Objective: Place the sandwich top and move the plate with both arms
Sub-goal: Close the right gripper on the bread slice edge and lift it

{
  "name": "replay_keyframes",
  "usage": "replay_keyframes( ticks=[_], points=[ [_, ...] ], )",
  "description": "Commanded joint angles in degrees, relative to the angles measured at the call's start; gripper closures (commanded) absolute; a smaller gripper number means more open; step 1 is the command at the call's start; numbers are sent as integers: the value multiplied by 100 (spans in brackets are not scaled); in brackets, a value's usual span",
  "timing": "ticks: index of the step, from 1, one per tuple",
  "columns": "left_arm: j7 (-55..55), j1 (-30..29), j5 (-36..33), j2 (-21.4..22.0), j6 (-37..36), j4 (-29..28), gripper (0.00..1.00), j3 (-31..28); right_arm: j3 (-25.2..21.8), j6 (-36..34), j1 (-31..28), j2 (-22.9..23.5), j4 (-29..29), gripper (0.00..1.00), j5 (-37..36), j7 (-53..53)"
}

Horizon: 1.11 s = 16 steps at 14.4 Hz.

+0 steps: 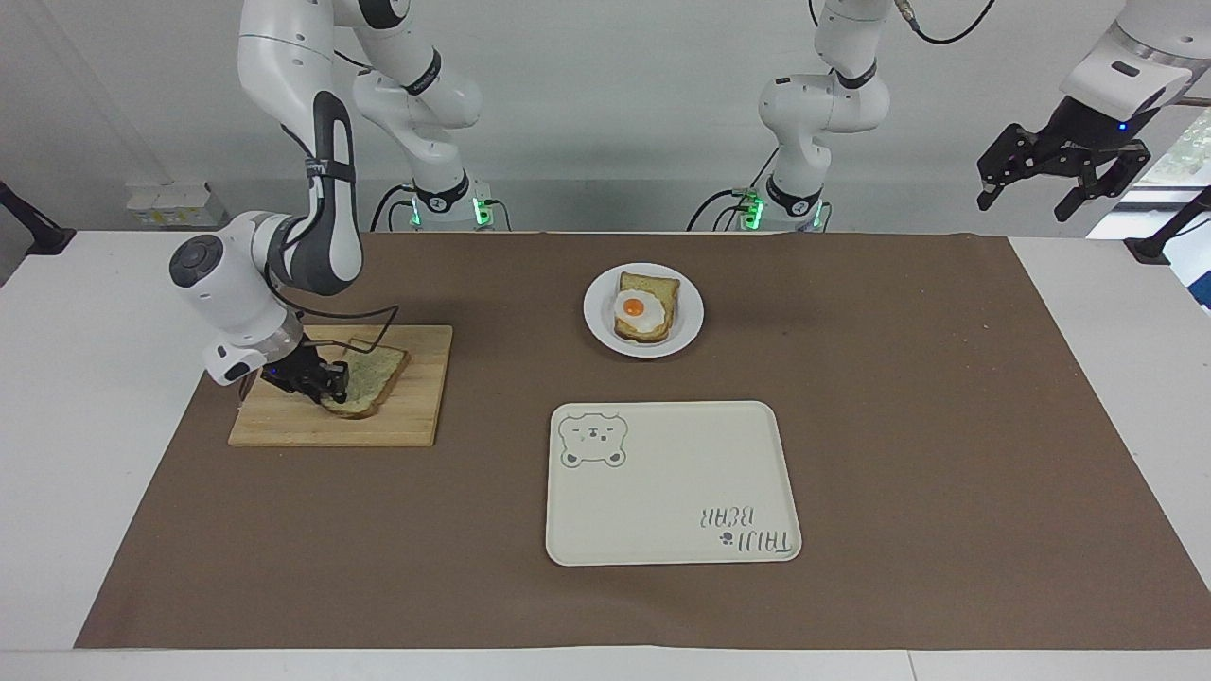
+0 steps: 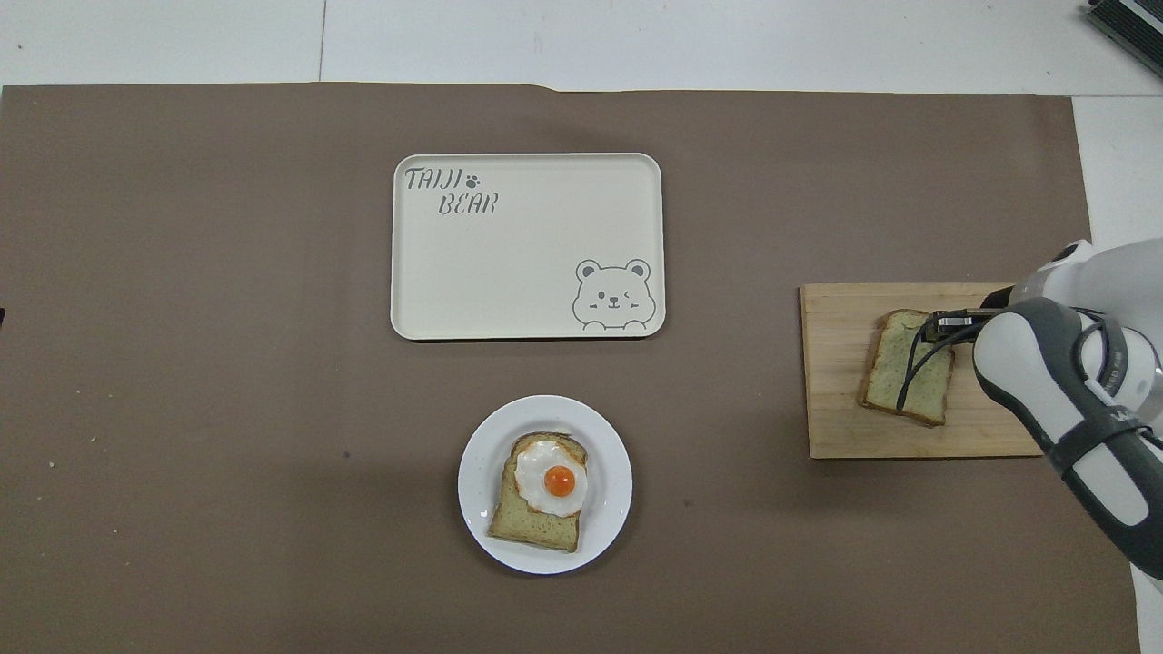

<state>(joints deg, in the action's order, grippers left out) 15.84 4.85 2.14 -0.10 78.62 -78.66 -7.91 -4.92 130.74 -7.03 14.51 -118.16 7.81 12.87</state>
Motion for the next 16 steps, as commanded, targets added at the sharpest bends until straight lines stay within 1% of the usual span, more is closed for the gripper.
replay_keyframes(
  ticks=[1, 6, 10, 14, 16],
  points=[
    [-37, -45, -73, 90, -49, -71, 0, 35, -9, 118, -132, 35, -93, 100, 27, 207],
    [-37, -45, -73, 90, -49, -71, 0, 35, -9, 57, -132, 61, -5, 100, 18, 242],
    [-37, -45, -73, 90, -49, -71, 0, 35, -9, -74, -97, 61, 214, 100, 10, 277],
    [-37, -45, -73, 90, -49, -71, 0, 35, 9, -794, -97, -9, 644, 100, 10, 356],
    [-37, -45, -73, 90, -49, -71, 0, 35, 26, -1190, -88, -114, 820, 100, 10, 348]
  ],
)
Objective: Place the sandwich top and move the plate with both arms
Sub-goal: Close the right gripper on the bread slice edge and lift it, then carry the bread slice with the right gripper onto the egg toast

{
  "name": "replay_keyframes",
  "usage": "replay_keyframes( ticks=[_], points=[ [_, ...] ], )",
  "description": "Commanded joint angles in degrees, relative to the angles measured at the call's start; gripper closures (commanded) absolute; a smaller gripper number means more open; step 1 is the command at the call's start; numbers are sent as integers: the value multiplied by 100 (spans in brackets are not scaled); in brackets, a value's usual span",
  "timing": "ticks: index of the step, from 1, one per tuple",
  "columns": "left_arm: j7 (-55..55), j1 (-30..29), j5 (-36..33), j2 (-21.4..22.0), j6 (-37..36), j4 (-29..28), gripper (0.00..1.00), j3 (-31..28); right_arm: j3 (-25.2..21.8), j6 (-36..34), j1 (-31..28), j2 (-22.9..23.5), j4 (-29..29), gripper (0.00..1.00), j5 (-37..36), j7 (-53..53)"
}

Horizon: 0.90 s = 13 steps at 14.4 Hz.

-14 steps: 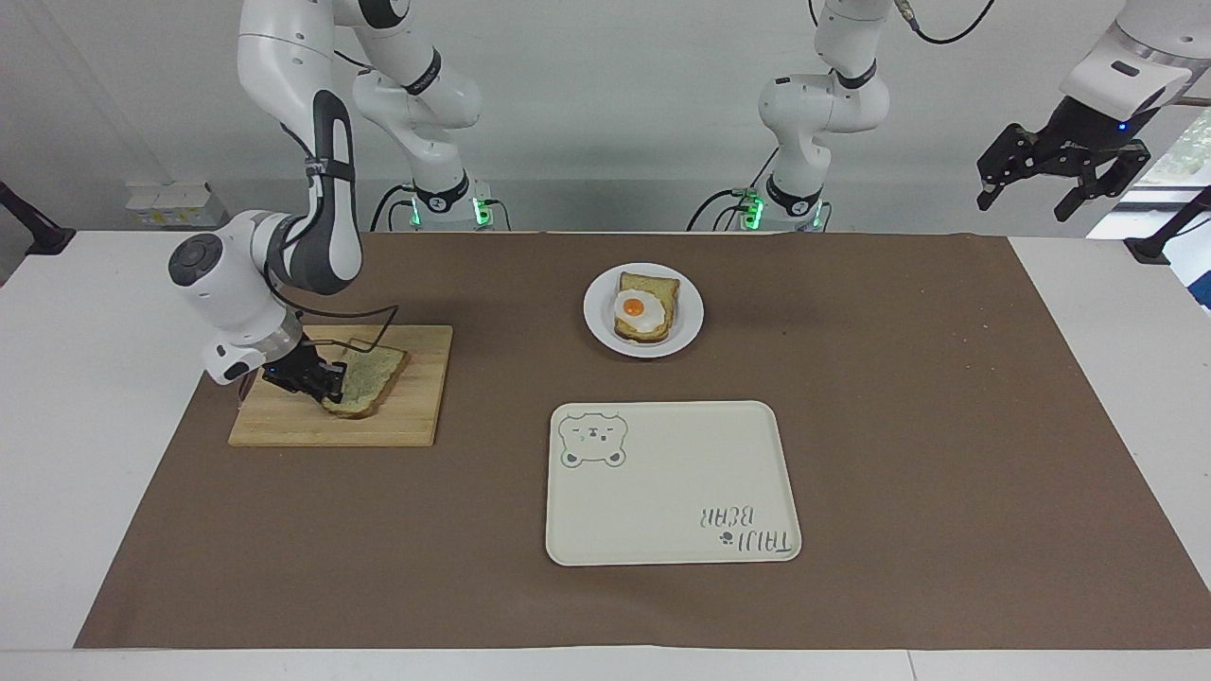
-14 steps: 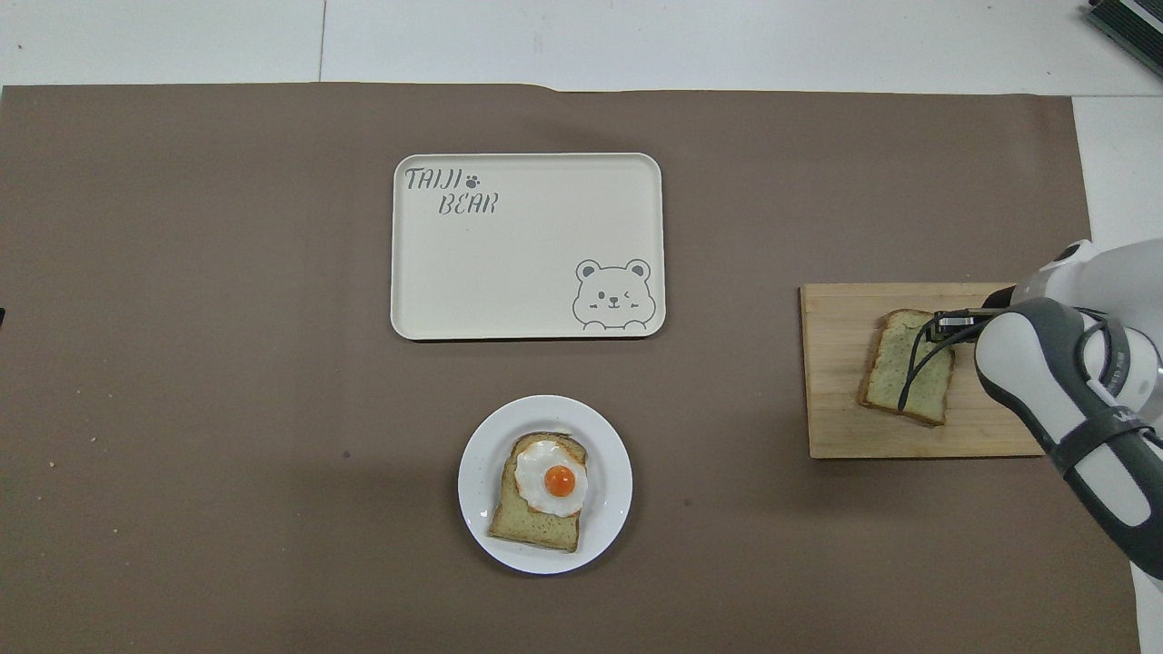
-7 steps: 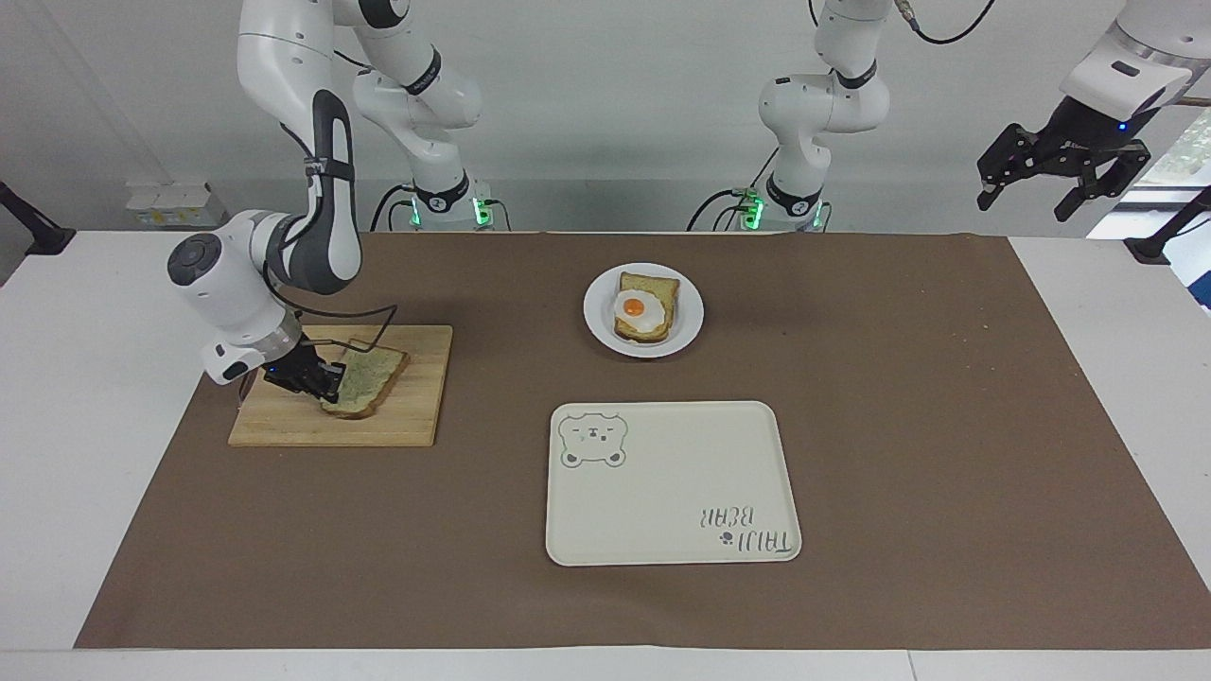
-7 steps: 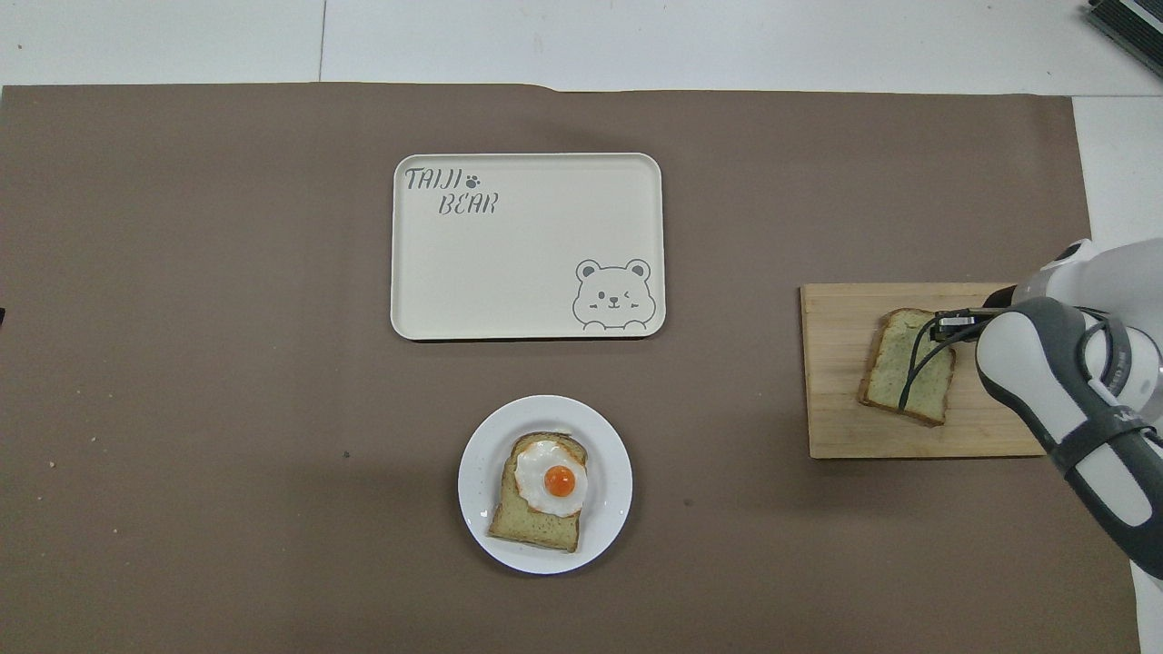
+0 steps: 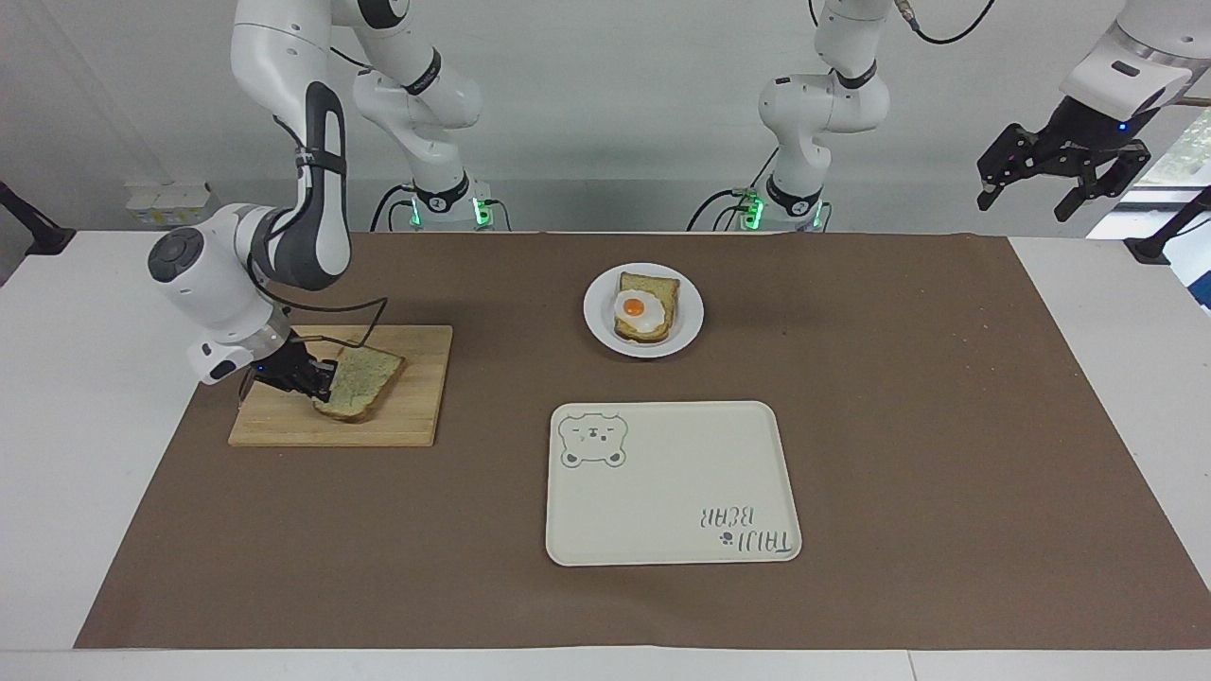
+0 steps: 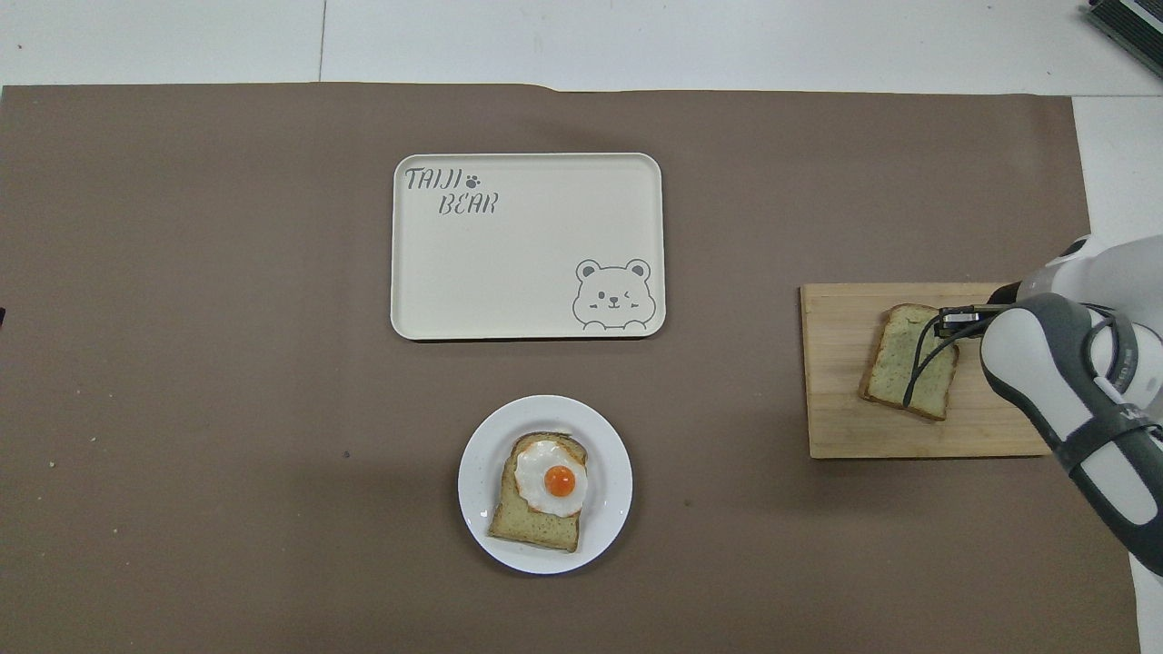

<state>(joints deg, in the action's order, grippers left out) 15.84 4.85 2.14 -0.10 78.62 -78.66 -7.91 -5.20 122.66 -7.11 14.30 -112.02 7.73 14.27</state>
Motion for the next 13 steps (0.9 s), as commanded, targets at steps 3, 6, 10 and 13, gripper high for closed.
replay_keyframes(
  ticks=[3, 6, 10, 13],
  points=[
    [-37, -45, -73, 89, -49, -71, 0, 35, 98, -900, -54, -348, 260, 100, 35, 243],
    [-37, -45, -73, 89, -49, -71, 0, 35, 159, -1505, -54, -472, 417, 100, 228, 426],
    [-37, -45, -73, 89, -49, -71, 0, 35, 299, -2359, -45, -454, 620, 100, 826, 586],
    [-37, -45, -73, 89, -49, -71, 0, 35, 668, -2404, -36, -472, 603, 100, 949, 428]
  ],
)
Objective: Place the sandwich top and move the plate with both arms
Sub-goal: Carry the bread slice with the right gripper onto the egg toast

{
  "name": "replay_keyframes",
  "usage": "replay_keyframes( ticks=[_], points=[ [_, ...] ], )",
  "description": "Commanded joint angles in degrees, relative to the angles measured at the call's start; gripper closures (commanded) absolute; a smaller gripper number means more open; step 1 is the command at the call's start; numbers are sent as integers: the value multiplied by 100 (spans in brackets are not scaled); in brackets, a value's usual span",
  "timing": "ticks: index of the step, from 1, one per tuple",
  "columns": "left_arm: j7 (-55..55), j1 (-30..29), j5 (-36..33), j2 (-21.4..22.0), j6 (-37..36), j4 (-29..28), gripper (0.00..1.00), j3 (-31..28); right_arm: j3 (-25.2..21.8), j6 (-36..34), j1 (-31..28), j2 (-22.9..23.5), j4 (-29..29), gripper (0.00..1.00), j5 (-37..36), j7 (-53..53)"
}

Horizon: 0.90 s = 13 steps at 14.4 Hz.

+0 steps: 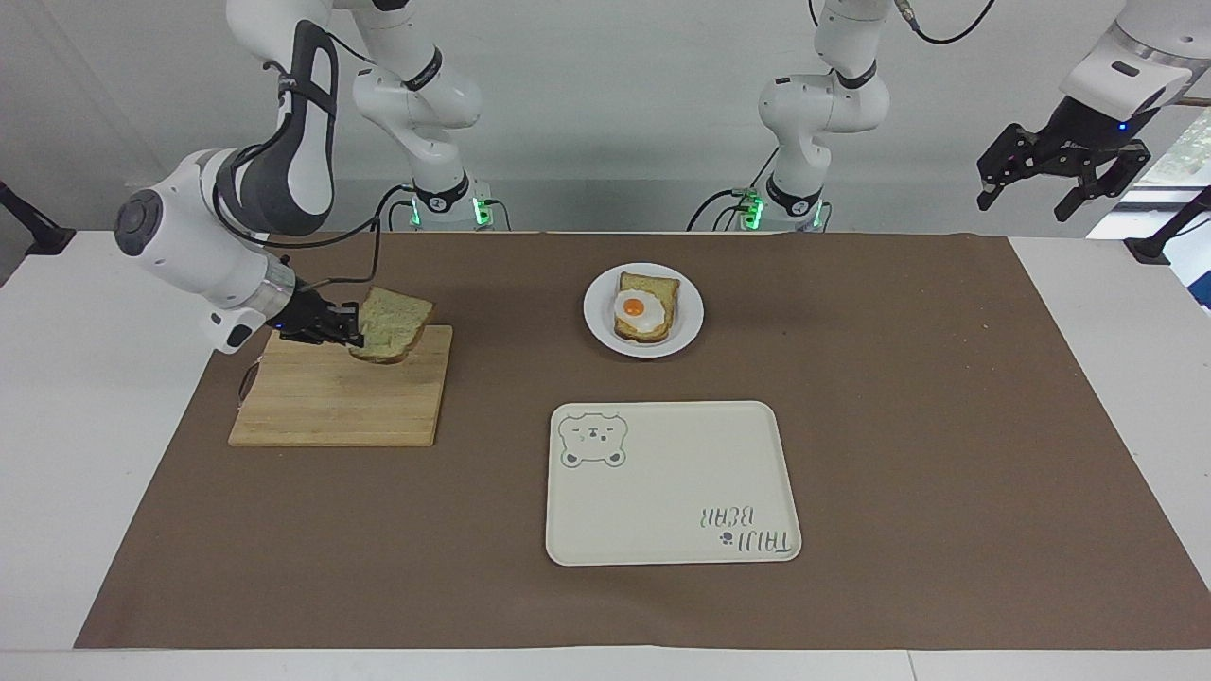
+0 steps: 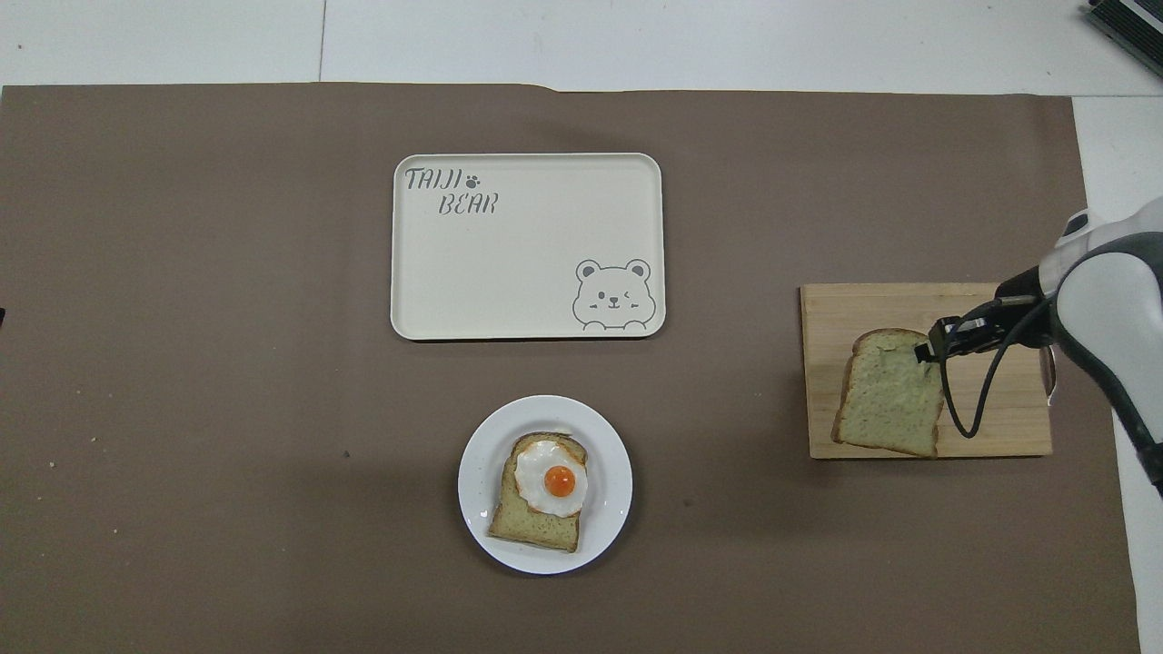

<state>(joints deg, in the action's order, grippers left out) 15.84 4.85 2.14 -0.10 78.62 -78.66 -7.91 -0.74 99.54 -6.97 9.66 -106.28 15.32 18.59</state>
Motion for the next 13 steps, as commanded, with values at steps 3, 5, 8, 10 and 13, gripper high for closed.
replay_keyframes(
  ticks=[3, 5, 8, 10, 13],
  points=[
    [-37, -45, -73, 89, -49, -71, 0, 35, 460, -110, -41, -69, -76, 100, 330, -101],
    [-37, -45, -73, 89, -49, -71, 0, 35, 636, -118, 2, -96, -139, 100, 497, -328],
    [-37, -45, -73, 89, -49, -71, 0, 35, 645, -49, 502, -96, -139, 100, 752, -960],
    [-37, -45, -73, 89, -49, -71, 0, 35, 654, 74, 862, -105, -130, 100, 884, -1539],
    [-37, -45, -73, 89, -49, -71, 0, 35, 654, 478, 1346, -105, -130, 100, 1042, -2094]
  ],
)
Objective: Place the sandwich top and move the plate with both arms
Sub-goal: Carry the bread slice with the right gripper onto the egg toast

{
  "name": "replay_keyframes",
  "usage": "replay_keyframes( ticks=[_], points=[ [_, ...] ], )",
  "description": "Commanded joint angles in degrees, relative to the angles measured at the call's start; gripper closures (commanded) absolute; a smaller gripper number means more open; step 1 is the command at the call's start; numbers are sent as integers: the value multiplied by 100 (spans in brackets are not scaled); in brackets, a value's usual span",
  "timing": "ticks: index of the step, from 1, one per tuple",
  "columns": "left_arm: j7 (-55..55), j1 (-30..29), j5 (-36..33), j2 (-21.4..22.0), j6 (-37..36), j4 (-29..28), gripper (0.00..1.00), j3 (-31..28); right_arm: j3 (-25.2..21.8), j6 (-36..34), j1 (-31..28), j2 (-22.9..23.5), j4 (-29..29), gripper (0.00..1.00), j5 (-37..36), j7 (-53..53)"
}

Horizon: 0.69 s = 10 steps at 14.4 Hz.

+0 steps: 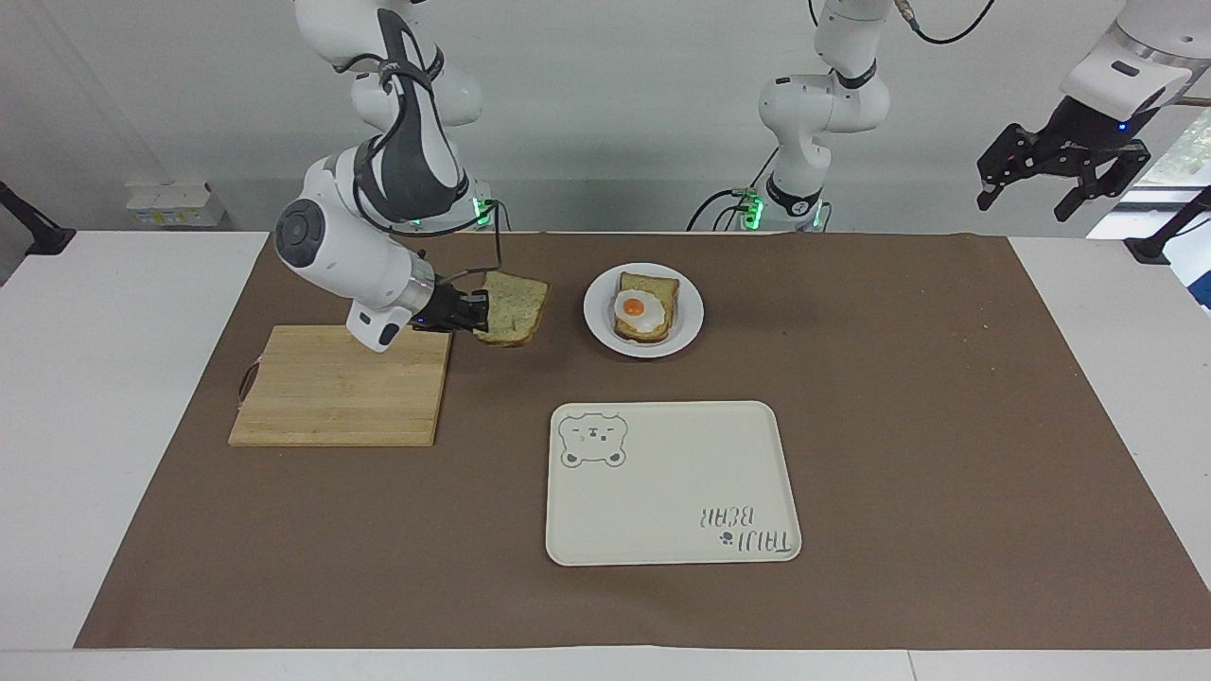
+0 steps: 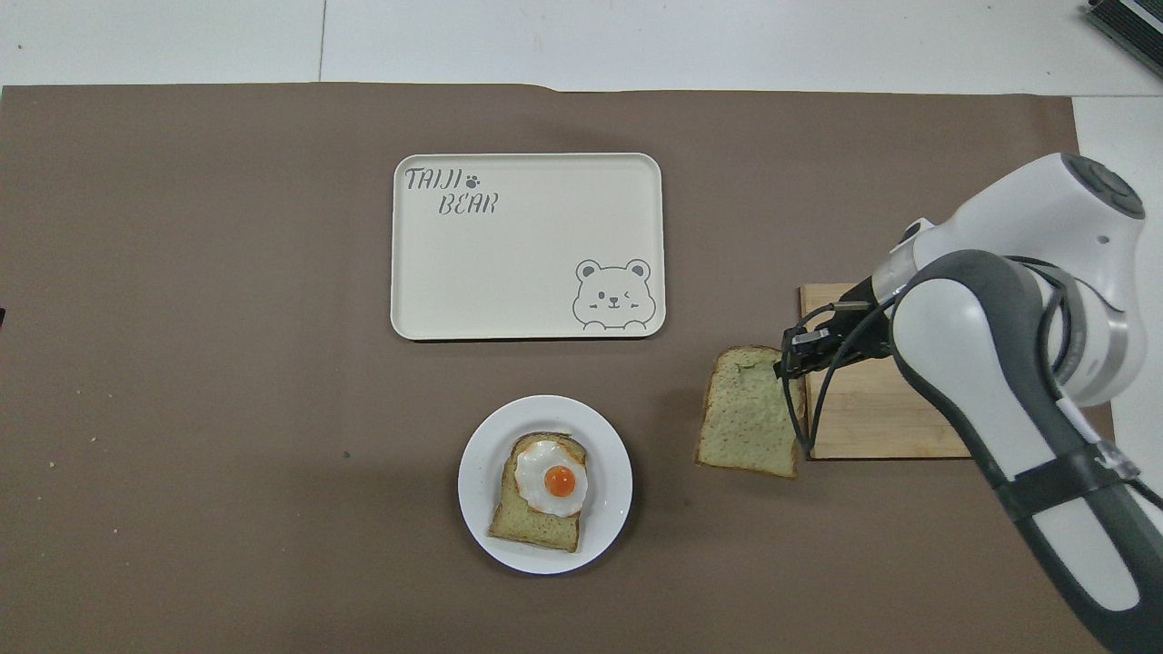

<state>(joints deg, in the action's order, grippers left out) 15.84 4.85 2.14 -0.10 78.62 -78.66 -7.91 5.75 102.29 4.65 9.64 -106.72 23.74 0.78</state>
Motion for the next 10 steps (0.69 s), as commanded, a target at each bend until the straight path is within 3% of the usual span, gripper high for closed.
replay_keyframes(
  ticks=[1, 6, 10],
  points=[
    [-37, -45, -73, 89, -49, -71, 0, 35, 5, 291, 342, -103, -86, 100, 227, -498],
    [-37, -45, -73, 89, -49, -71, 0, 35, 5, 1029, 1239, 55, -112, 100, 465, -992],
    [-37, -45, -73, 89, -49, -71, 0, 35, 5, 1162, 1705, 178, -112, 100, 570, -1063]
  ],
)
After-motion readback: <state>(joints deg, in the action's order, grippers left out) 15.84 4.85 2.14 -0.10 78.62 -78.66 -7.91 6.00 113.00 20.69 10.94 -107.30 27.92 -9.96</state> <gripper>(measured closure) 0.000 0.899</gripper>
